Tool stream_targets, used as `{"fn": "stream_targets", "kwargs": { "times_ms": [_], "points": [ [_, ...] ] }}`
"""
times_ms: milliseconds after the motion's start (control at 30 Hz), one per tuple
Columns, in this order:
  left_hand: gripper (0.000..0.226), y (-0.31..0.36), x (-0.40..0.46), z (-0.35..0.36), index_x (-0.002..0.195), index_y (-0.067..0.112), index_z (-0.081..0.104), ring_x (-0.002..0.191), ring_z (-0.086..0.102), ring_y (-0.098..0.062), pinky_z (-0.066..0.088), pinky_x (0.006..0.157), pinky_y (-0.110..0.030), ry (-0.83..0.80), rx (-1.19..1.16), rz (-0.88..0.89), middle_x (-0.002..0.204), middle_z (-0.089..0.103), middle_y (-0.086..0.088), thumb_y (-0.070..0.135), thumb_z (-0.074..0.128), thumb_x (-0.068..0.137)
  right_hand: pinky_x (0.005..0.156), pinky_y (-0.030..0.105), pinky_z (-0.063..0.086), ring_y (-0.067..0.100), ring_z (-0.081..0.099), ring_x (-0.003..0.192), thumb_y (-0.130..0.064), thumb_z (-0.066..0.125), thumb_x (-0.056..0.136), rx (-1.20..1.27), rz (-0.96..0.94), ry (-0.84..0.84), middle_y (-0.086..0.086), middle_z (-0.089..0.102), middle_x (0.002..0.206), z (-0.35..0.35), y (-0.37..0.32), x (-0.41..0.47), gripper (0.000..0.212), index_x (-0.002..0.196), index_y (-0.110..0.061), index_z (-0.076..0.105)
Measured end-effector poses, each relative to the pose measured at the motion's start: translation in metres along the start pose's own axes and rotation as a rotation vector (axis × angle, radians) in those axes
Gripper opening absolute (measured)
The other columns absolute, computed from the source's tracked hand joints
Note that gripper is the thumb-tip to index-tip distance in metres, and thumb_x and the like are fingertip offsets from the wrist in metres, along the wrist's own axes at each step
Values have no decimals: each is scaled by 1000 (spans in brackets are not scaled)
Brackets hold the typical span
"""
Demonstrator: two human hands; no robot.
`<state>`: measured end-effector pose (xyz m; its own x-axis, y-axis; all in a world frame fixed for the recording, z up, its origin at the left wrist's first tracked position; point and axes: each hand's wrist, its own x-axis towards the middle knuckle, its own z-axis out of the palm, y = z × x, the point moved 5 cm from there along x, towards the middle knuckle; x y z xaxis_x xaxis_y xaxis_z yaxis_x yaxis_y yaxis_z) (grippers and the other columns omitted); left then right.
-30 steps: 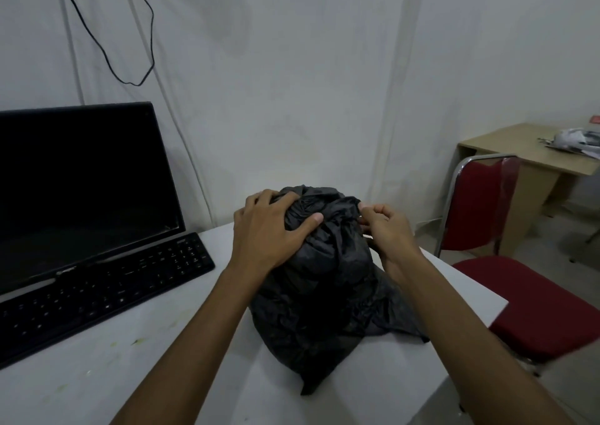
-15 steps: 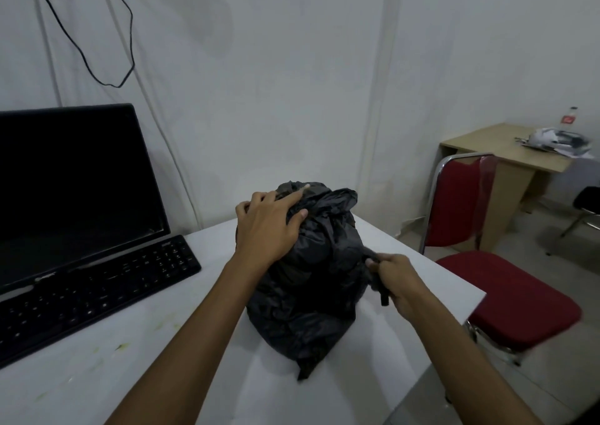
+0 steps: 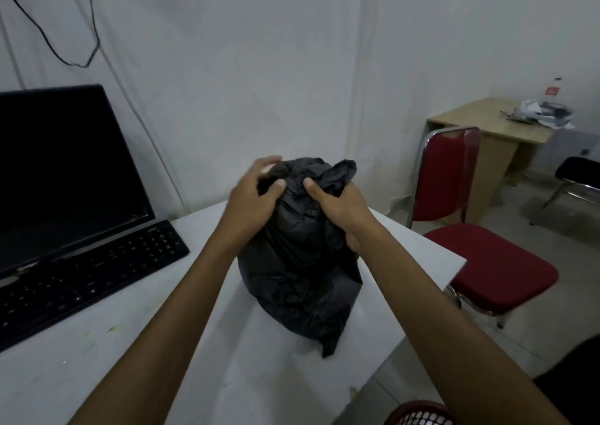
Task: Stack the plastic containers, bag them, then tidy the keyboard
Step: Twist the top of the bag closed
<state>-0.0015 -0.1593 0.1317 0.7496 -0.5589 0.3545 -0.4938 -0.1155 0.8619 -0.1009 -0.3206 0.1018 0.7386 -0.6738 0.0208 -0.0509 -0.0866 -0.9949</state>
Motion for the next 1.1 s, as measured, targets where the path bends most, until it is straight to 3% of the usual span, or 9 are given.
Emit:
{"fn": "stream_targets", "kwargs": {
  "times_ms": [67, 167, 333, 500, 600, 633, 733, 800, 1100],
  "points": [
    [63, -18, -7, -12, 146, 36, 50, 125, 62, -11, 52, 108, -34, 161, -49, -96, 138, 62, 10, 45, 81, 93, 107, 44, 59, 22, 71, 121, -60, 88, 77, -11, 9, 15, -3, 75, 131, -1, 0, -2, 74, 139, -26, 67],
    [90, -36, -14, 1, 157, 37, 41, 126, 63, -17, 52, 105, -36, 40, -292, -360, 145, 60, 8, 63, 83, 82, 109, 45, 57, 24, 70, 122, -63, 87, 74, -11, 23, 32, -5, 75, 131, -7, 3, -10, 75, 138, -28, 68],
    [76, -21, -24, 52, 156, 40, 46, 124, 67, -13, 51, 114, -42, -194, -357, -348, 143, 66, 10, 63, 75, 90, 105, 41, 60, 21, 72, 115, -56, 88, 78, 70, 21, 196, -5, 77, 125, -55, 12, -33, 65, 132, -26, 71],
    [73, 20, -49, 121, 155, 42, 47, 126, 66, -6, 52, 111, -34, -361, -364, -231, 143, 65, 15, 66, 73, 90, 96, 40, 64, 18, 75, 108, -45, 88, 82, 194, 16, 387, -6, 76, 120, -135, 25, -83, 50, 126, -27, 70],
    [73, 51, -74, 177, 154, 42, 49, 123, 67, -5, 54, 106, -30, -443, -389, -192, 142, 66, 15, 66, 73, 89, 94, 43, 65, 21, 74, 111, -45, 87, 79, 263, 35, 541, -3, 74, 127, -188, 34, -129, 66, 138, -26, 65],
    [75, 62, -83, 195, 154, 42, 49, 123, 67, -6, 54, 107, -32, -474, -396, -185, 142, 66, 15, 67, 74, 88, 93, 42, 65, 21, 75, 109, -44, 86, 80, 280, 34, 599, -2, 75, 126, -205, 36, -145, 63, 137, -25, 67],
    [86, 84, -106, 242, 156, 44, 46, 129, 64, -11, 52, 113, -40, -553, -396, -155, 148, 62, 14, 74, 75, 81, 87, 37, 67, 18, 78, 99, -34, 78, 94, 293, 56, 728, -2, 79, 112, -247, 43, -187, 22, 114, -24, 76],
    [96, 91, -126, 272, 156, 46, 44, 133, 62, -16, 50, 115, -45, -610, -370, -156, 152, 60, 14, 82, 76, 73, 85, 36, 66, 18, 78, 99, -36, 76, 96, 276, 89, 805, -1, 78, 114, -274, 56, -215, 24, 117, -23, 76],
    [82, 21, -207, 345, 161, 40, 39, 135, 61, -17, 52, 114, -43, -877, -336, -311, 154, 57, 8, 55, 78, 91, 90, 40, 62, 22, 75, 104, -36, 73, 99, 238, 361, 791, -1, 76, 121, -310, 178, -265, 25, 122, -26, 74]
  ]
}}
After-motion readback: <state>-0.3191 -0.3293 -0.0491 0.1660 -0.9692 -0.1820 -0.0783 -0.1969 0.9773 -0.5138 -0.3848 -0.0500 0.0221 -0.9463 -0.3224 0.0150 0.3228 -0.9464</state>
